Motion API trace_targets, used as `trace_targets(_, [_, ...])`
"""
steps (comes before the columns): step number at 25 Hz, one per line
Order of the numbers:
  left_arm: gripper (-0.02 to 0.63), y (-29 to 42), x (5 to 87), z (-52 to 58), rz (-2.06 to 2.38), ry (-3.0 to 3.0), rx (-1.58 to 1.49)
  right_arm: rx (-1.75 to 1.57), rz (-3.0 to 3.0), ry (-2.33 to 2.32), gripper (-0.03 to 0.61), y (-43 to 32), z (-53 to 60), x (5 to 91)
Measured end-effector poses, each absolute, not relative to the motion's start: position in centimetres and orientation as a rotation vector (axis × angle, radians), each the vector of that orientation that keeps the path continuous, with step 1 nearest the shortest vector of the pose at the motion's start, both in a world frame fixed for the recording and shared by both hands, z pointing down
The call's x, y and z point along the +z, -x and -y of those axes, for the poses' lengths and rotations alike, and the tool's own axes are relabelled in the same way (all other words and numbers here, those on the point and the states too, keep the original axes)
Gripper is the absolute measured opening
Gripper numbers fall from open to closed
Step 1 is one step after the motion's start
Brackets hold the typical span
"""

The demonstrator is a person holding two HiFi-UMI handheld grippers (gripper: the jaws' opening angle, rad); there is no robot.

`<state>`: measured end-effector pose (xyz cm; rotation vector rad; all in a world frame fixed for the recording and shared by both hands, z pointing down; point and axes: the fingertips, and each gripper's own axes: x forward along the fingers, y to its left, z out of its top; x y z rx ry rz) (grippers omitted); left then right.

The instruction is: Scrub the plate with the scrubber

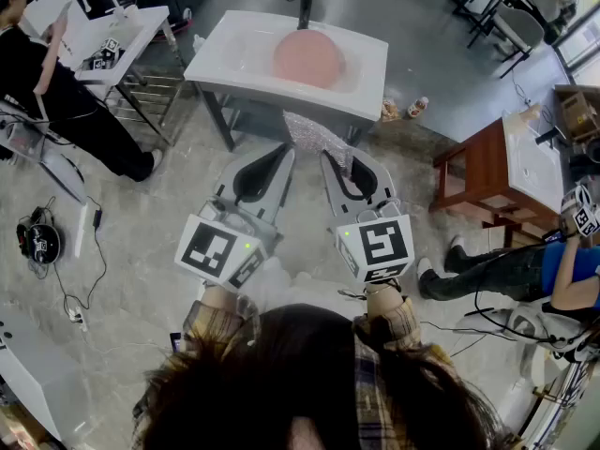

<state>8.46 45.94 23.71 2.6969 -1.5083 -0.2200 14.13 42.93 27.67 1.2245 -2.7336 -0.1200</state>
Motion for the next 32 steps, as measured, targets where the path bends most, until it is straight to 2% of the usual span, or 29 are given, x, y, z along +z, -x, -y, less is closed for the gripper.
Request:
trace_targets(22, [0.017,-2.3,25.9,-45.8,1.565,-2.703,-0.151,-0.039,2.658,-1.382,0.08,-13.5,-43.7,30.4])
trace_targets(32, [0.017,-1.6,26.6,-41.9,1.58,-2.688,-0.152,-0.02,2.657,-1.367,0.08,-12.7,-39.0,31.3])
